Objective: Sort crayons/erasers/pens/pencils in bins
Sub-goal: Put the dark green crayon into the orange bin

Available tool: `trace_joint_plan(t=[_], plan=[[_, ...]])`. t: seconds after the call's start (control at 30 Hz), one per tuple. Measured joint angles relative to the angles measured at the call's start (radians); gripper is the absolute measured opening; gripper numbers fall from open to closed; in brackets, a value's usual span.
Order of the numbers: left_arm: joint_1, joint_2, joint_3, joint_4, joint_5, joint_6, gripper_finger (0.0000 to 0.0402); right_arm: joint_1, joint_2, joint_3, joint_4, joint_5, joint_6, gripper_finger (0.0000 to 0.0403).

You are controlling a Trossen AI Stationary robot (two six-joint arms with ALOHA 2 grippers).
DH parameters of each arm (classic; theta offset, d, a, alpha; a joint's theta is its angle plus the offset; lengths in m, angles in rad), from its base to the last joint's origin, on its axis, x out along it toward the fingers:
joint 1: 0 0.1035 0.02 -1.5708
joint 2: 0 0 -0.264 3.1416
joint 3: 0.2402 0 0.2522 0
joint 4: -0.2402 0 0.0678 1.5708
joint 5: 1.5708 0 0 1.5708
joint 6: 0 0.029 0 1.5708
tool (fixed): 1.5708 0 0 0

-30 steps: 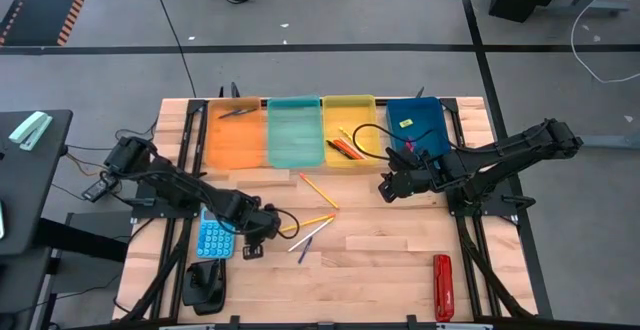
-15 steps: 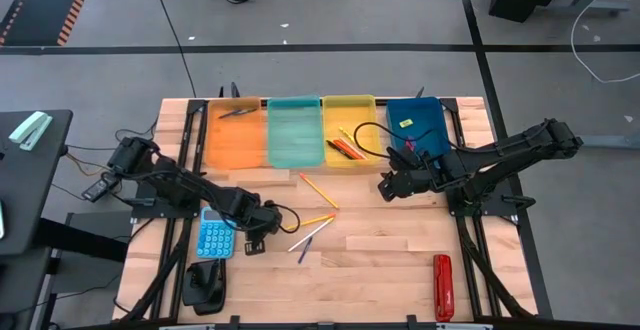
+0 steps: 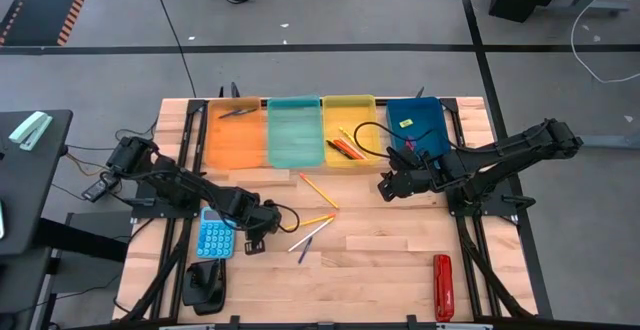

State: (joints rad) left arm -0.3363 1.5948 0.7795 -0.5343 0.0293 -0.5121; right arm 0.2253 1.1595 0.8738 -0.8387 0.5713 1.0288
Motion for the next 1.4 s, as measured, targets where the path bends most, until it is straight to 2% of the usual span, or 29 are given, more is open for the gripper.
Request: trace_joint_plan(t=[0.6, 1.0, 1.17, 1.4], plan=[[0.063, 0.001, -0.002, 0.004, 0.08, 0.026, 0.0038, 0.0, 0.0, 0.0, 0.0, 0.0, -0.008, 0.0205], [0.131, -0.018, 0.031, -0.02, 0.118, 0.028, 0.0046, 0.0, 0.0, 0.0, -0.001, 0.011, -0.013, 0.0205], [0.169, -0.033, 0.081, -0.108, 0.12, 0.08, 0.0037, 0.0, 0.0, 0.0, -0.001, 0.021, -0.023, 0.0205], [0.277, -0.114, 0.112, -0.326, 0.102, 0.239, 0.005, -0.001, 0.0, 0.0, -0.001, 0.033, -0.018, 0.0205]])
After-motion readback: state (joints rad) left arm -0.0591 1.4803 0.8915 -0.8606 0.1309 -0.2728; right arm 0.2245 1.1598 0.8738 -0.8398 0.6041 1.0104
